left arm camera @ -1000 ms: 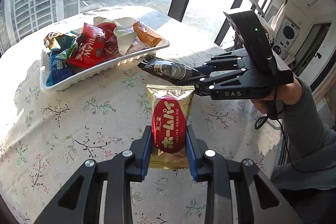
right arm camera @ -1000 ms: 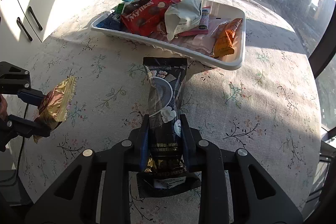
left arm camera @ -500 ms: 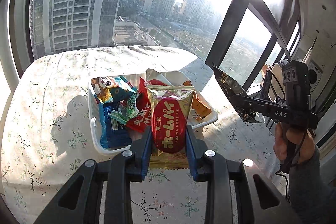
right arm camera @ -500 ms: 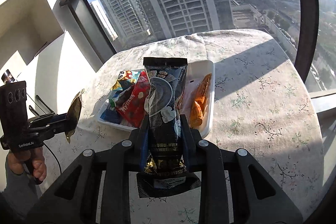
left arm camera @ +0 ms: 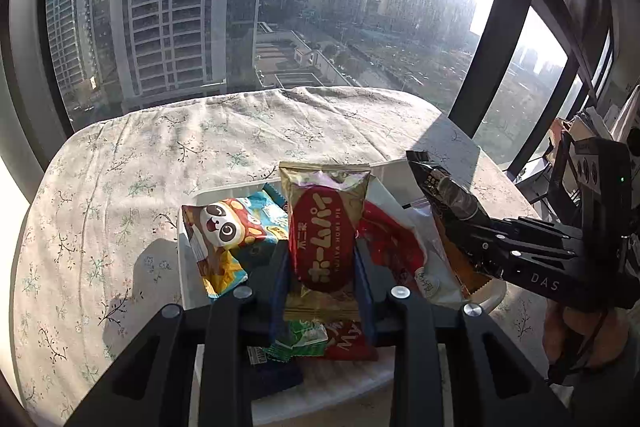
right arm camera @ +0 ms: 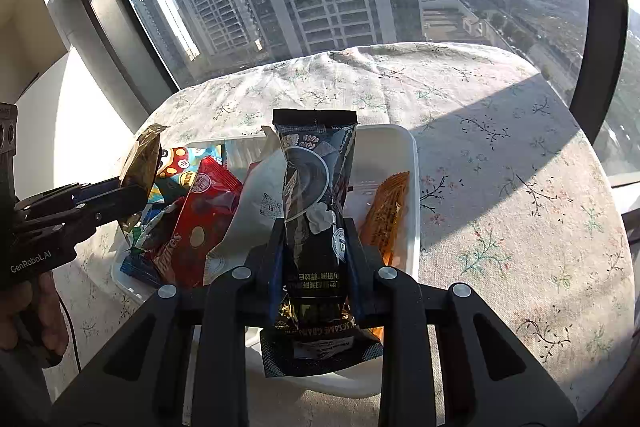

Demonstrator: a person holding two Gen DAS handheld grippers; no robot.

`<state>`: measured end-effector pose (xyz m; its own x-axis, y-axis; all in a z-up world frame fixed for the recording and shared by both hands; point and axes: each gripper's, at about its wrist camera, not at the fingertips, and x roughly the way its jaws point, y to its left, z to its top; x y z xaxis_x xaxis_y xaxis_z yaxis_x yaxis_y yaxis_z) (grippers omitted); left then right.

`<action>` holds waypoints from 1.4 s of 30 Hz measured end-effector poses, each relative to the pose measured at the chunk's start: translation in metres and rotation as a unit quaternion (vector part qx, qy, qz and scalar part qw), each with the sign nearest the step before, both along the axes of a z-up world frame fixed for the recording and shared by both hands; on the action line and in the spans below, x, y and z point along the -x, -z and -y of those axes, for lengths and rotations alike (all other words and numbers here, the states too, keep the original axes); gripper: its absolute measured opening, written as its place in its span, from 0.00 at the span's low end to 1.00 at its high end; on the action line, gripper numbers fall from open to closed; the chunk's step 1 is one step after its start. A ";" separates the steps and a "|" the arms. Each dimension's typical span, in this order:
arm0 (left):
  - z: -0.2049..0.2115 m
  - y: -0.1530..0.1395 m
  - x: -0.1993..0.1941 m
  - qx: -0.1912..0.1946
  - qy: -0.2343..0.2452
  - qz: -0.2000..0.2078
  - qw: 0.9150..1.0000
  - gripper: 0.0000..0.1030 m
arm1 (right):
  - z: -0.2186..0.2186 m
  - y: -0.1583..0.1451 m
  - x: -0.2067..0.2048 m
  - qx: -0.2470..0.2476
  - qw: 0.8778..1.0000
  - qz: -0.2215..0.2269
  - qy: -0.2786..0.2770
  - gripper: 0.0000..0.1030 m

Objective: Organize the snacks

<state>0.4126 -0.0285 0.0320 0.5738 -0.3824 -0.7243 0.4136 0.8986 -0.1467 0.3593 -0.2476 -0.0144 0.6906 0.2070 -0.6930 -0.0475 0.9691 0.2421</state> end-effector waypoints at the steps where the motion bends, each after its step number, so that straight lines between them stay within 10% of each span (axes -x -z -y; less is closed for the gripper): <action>1: 0.001 0.003 -0.003 -0.003 0.000 -0.004 1.000 0.31 | 0.001 0.002 -0.002 -0.001 1.000 -0.001 0.003 0.23; 18: 0.008 0.024 -0.010 -0.032 -0.007 -0.013 0.999 0.40 | -0.006 0.017 0.000 0.015 1.000 -0.012 -0.006 0.26; 34: 0.001 -0.005 0.026 -0.034 -0.024 0.043 0.998 0.72 | -0.003 -0.002 0.010 0.026 1.000 0.017 0.006 0.27; 42: -0.014 -0.033 0.090 0.001 -0.045 0.106 0.993 1.00 | 0.005 -0.049 0.051 0.032 0.995 0.083 0.037 0.71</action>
<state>0.3230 -0.0149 0.0650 0.7453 -0.3232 -0.5832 0.3525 0.9334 -0.0668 0.3083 -0.2525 0.0348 0.8086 0.1111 -0.5778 -0.0104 0.9846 0.1747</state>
